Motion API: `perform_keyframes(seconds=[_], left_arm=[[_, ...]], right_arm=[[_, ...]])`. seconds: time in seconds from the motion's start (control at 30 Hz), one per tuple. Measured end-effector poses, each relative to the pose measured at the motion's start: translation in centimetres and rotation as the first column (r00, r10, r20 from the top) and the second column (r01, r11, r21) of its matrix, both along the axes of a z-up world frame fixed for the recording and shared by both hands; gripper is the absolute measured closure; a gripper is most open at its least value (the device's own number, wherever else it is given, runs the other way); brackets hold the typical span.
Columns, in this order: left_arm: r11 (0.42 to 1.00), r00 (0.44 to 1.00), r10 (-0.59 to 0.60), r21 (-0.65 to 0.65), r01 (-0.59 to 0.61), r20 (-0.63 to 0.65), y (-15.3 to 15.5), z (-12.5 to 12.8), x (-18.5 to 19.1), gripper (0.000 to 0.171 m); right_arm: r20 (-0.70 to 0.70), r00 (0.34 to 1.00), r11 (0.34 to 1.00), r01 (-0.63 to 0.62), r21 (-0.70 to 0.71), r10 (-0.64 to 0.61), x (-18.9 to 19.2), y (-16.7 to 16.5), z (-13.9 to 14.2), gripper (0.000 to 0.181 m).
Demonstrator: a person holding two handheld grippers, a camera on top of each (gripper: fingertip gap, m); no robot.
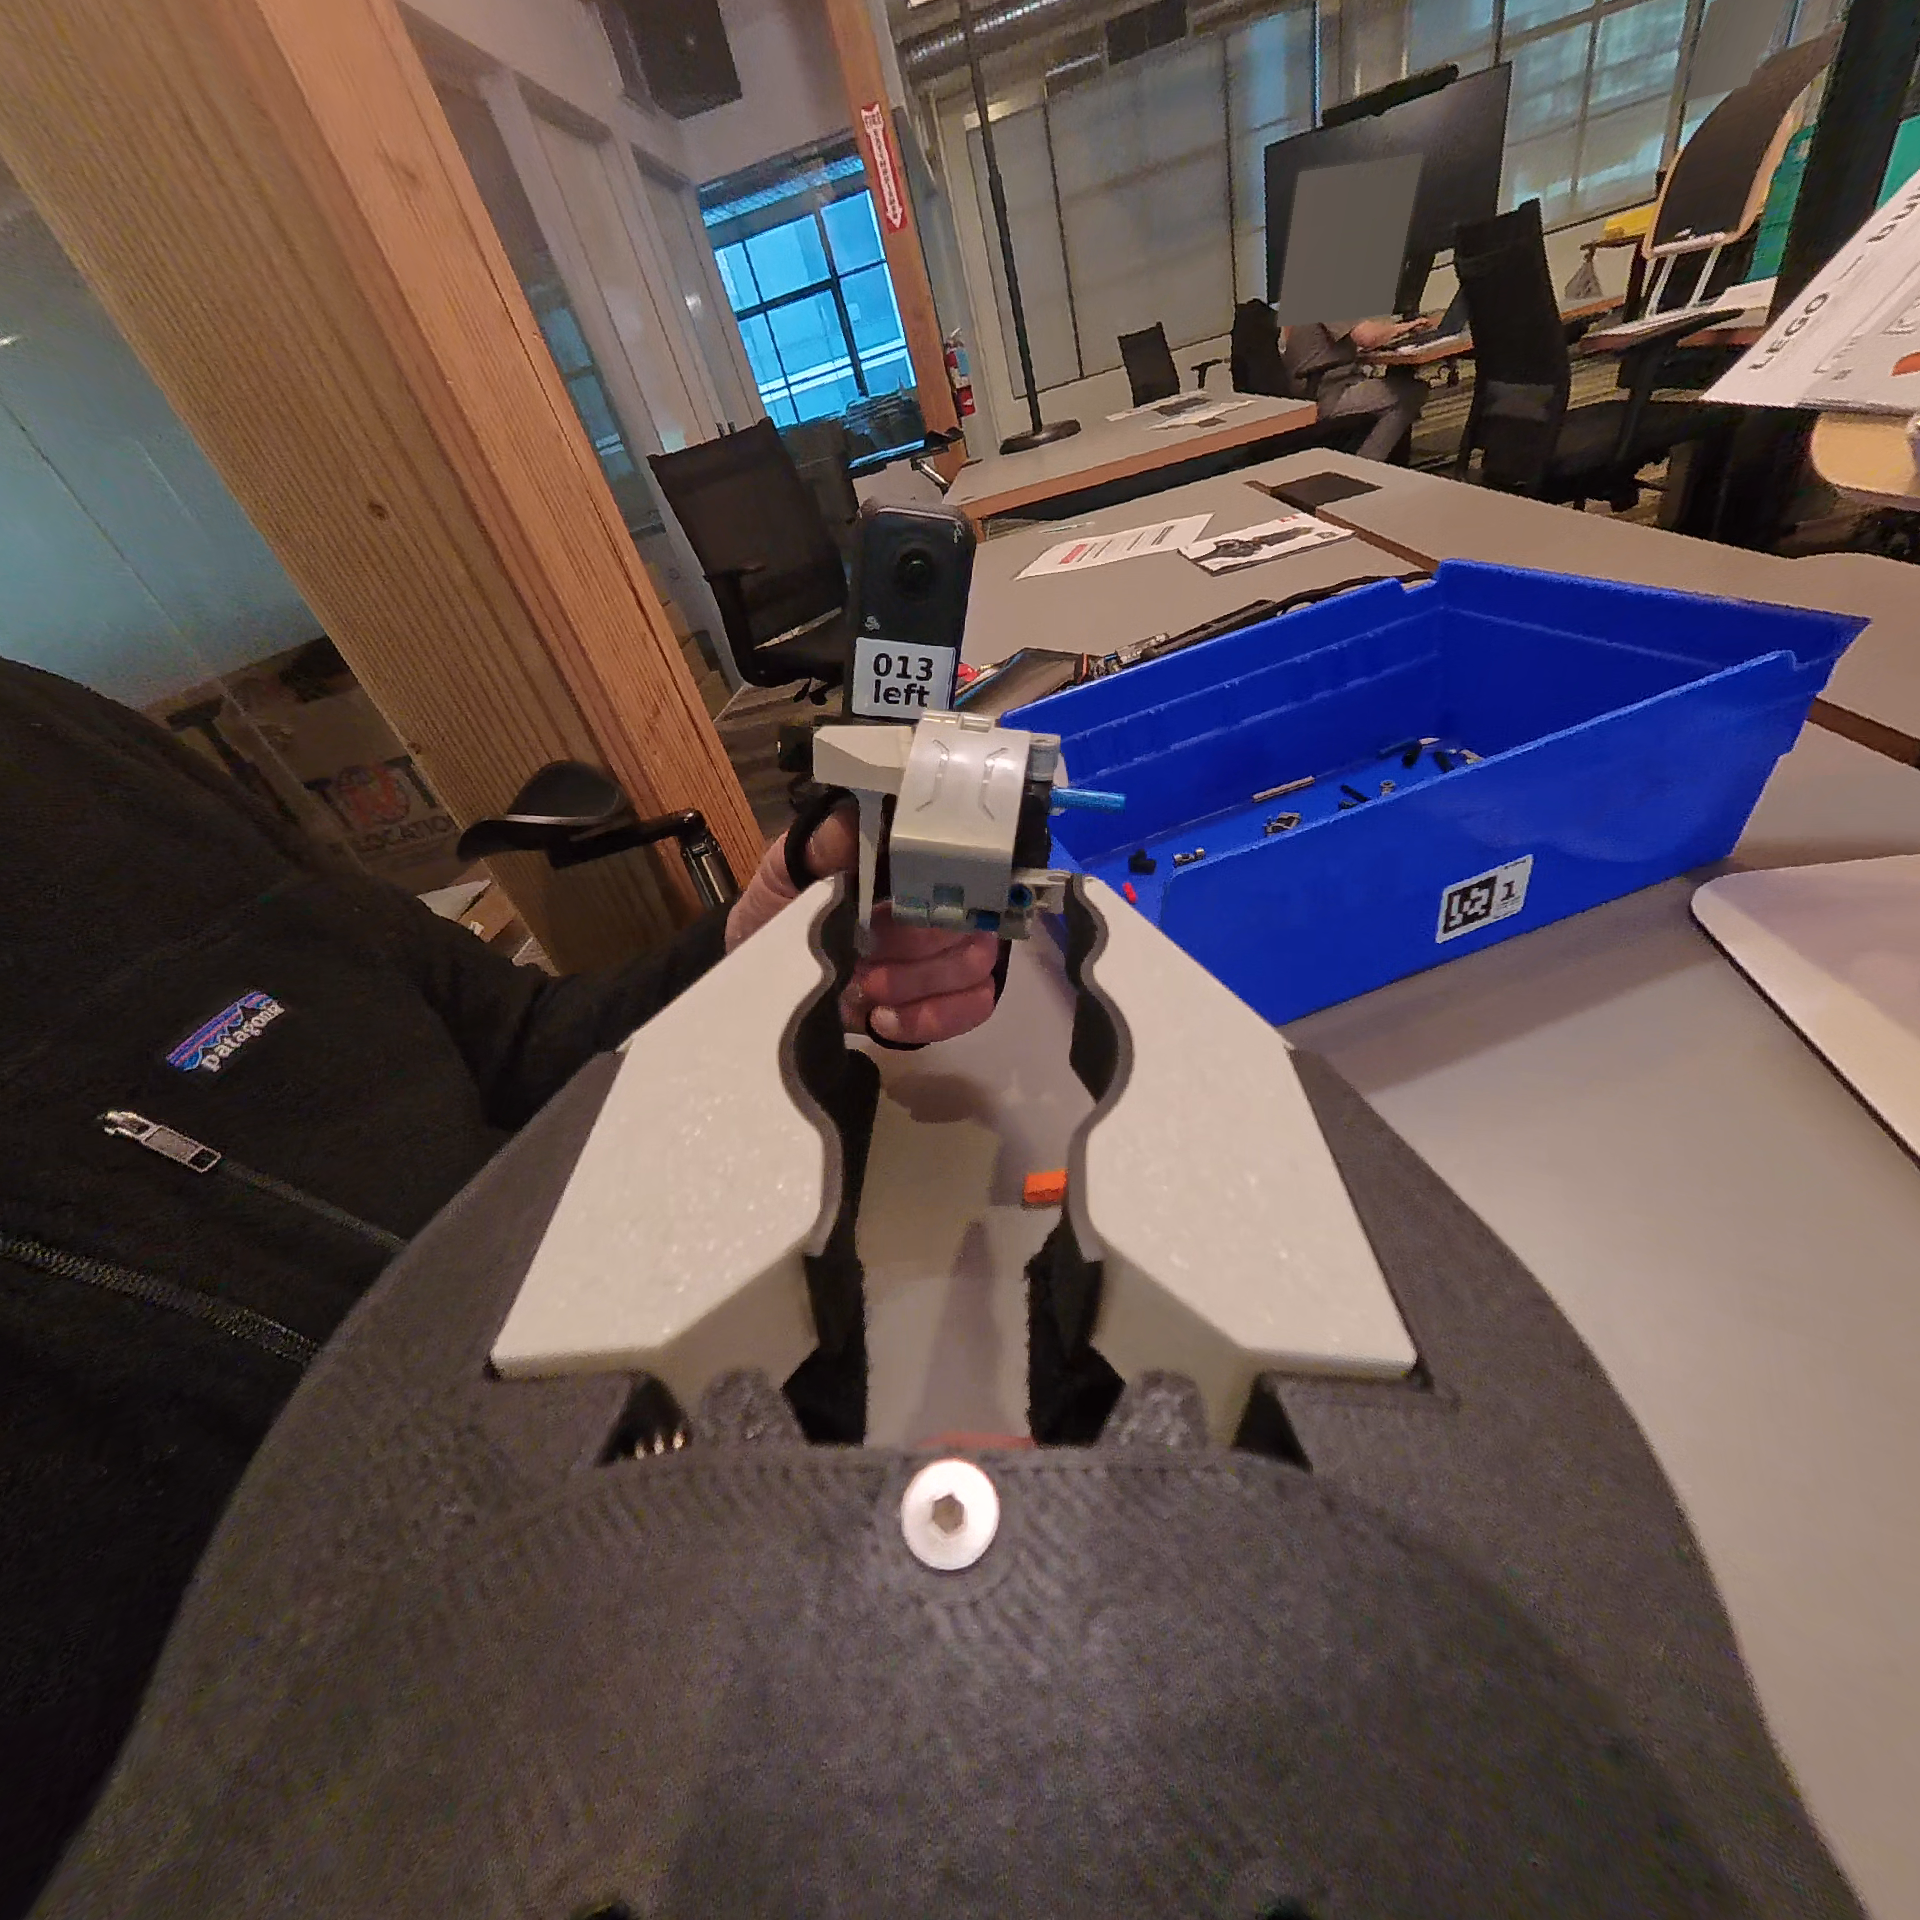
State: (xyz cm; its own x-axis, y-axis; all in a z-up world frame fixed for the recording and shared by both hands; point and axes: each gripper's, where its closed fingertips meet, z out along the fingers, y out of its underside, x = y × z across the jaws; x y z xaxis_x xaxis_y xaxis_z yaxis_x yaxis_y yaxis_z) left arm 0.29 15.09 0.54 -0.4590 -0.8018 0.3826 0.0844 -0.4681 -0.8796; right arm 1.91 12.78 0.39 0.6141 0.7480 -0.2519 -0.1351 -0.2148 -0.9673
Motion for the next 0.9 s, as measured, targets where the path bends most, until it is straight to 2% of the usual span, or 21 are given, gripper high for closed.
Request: perform_keyframes(seconds=[0.1,0.13,0.2,0.3,0.4,0.5,0.63,0.7,0.9], left_arm=[[0.999,1.000,0.019,0.039,-0.019,-0.019,-0.2,-0.3,0.3,0.146],[0.998,0.999,0.024,0.056,-0.023,-0.025,-0.3,-0.4,0.4,0.146],[0.997,0.999,0.021,0.074,-0.018,-0.028,-0.7,-0.4,0.5,0.146],[0.993,0.999,0.041,0.116,-0.039,-0.014,-0.9,-0.2,0.4,0.145],[0.992,0.999,0.013,0.125,-0.018,0.033,-1.5,0.6,-0.1,0.141],[0.993,0.999,-0.044,0.108,0.041,0.026,-2.2,0.5,0.0,0.133],[0.990,0.998,-0.058,0.128,0.054,0.027,-2.7,0.4,0.0,0.143],[0.988,0.997,-0.067,0.141,0.061,0.035,-2.9,0.5,-0.3,0.143],[0.947,1.000,-0.025,0.322,0.019,0.015,-3.8,-0.1,-0.8,0.144]], right_arm=[[0.021,1.000,1.000,0.008,0.002,-0.008,-0.6,0.2,-0.2,0.141],[0.037,0.999,1.000,0.013,0.003,-0.013,-0.8,0.3,-0.4,0.143],[0.069,0.997,1.000,0.023,0.009,-0.024,-0.9,0.3,-0.7,0.158],[0.092,0.995,0.999,0.022,0.042,-0.026,-0.9,0.1,-0.5,0.159],[0.053,0.998,0.996,0.017,0.088,-0.022,-1.1,-0.2,0.5,0.159],[0.001,1.000,0.996,-0.002,0.091,0.002,-1.4,-0.3,0.7,0.159],[-0.015,0.999,0.993,-0.031,0.114,0.033,-2.3,-0.5,0.8,0.159],[0.020,0.999,0.990,-0.032,0.139,0.029,-2.5,-0.7,0.9,0.159],[0.201,0.979,0.984,-0.064,0.163,0.030,-2.9,-1.7,0.0,0.159]])
